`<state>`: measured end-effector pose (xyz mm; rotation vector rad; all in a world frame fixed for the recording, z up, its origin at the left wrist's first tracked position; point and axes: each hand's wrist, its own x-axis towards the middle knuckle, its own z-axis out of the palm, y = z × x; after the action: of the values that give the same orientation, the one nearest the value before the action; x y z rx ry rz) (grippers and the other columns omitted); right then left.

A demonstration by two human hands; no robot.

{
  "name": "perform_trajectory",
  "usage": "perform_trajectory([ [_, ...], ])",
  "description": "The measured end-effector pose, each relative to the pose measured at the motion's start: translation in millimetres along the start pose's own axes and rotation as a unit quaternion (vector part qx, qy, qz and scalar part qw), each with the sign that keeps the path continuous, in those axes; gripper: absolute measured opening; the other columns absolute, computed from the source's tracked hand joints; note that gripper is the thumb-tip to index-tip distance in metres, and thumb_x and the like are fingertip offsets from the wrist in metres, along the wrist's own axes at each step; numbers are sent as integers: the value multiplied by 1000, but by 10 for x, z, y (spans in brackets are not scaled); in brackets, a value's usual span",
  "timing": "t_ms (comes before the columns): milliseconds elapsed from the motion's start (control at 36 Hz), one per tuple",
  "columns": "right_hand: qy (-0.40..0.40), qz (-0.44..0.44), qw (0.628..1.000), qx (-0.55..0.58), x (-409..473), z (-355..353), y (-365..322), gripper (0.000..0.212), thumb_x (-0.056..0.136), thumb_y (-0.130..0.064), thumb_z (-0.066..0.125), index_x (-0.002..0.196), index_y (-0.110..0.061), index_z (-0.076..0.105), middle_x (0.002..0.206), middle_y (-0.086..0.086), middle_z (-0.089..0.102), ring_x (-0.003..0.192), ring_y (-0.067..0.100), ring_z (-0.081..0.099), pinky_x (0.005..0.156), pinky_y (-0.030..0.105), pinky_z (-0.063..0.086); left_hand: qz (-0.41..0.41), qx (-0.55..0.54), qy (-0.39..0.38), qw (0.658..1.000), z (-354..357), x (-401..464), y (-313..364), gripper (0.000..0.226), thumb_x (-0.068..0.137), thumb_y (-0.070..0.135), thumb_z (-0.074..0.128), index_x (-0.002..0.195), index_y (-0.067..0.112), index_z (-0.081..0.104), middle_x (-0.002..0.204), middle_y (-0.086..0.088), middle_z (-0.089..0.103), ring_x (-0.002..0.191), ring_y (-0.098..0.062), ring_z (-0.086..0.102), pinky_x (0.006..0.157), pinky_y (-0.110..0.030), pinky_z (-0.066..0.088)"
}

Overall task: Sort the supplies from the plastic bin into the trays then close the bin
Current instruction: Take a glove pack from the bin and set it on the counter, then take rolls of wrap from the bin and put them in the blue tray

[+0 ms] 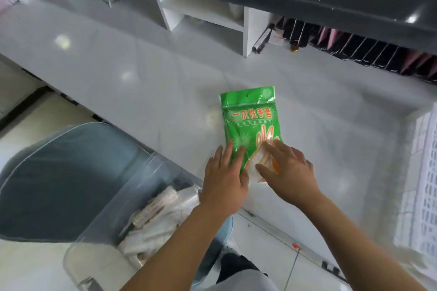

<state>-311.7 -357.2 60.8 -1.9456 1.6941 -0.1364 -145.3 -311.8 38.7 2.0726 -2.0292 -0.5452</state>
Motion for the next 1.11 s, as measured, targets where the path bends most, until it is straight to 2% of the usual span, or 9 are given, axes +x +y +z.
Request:
perform_trajectory([
  [139,-17,3,998,-59,28,21,-46,62,89,-64,43,148,-45,33,158,-6,32,144,25,24,113,51,22,-13,-3,-27,1000,8,7,-84,56,101,44,33,155,31,22,167,1,9,146,-32,26,115,-54,25],
  [278,-40,2,994,-103,38,-180,-180,63,87,-62,51,144,-37,43,156,-1,38,146,28,21,114,53,22,-24,-63,-58,996,-141,12,-121,64,99,40,47,156,29,21,167,-4,7,148,-35,20,119,-50,20],
  [333,-7,-15,995,-95,5,-274,-307,59,86,-57,57,139,-29,52,152,5,44,144,31,26,113,54,25,-40,-129,-53,989,-285,-57,-171,71,96,38,55,157,27,19,167,-6,7,150,-32,15,121,-45,15],
  [417,66,-120,991,-3,-98,-355,-564,52,86,-37,69,133,-18,59,139,11,58,130,36,46,105,48,37,-70,-228,4,971,-506,-330,-385,67,95,32,58,154,32,26,165,-3,15,150,-22,17,118,-36,16],
  [556,49,-270,954,118,-392,-95,-1061,41,87,-20,71,127,-17,63,126,3,64,117,17,49,97,17,31,-231,-358,91,900,-534,-1176,-1128,50,96,22,60,142,33,45,154,7,36,140,-11,36,112,-28,32],
  [639,-31,-319,939,124,-562,369,-1270,41,87,-29,65,125,-15,64,122,-3,63,115,12,51,97,15,30,-350,-352,111,861,-329,-1753,-1607,42,94,13,62,134,23,52,137,3,51,125,-18,52,95,-16,40],
  [750,-224,-300,923,-82,-714,1248,-1260,55,92,-45,56,144,-27,47,150,0,47,138,21,41,112,36,32,-464,-281,-9,840,120,-2426,-2107,52,91,22,66,140,18,48,145,-7,47,131,-27,48,104,-30,38],
  [861,-368,-219,871,-241,-882,2034,-1025,62,94,-53,45,151,-34,28,162,1,23,150,28,16,119,51,15,-486,-233,-144,830,492,-2808,-2346,66,90,37,61,150,22,37,154,-7,38,137,-28,41,111,-37,36],
  [1111,-381,-178,848,-323,-1218,2677,-839,63,97,-51,39,154,-36,18,166,5,10,152,29,7,119,54,8,-415,-262,-231,840,945,-2941,-2675,62,87,33,57,146,25,42,151,-5,44,132,-25,47,106,-34,40],
])
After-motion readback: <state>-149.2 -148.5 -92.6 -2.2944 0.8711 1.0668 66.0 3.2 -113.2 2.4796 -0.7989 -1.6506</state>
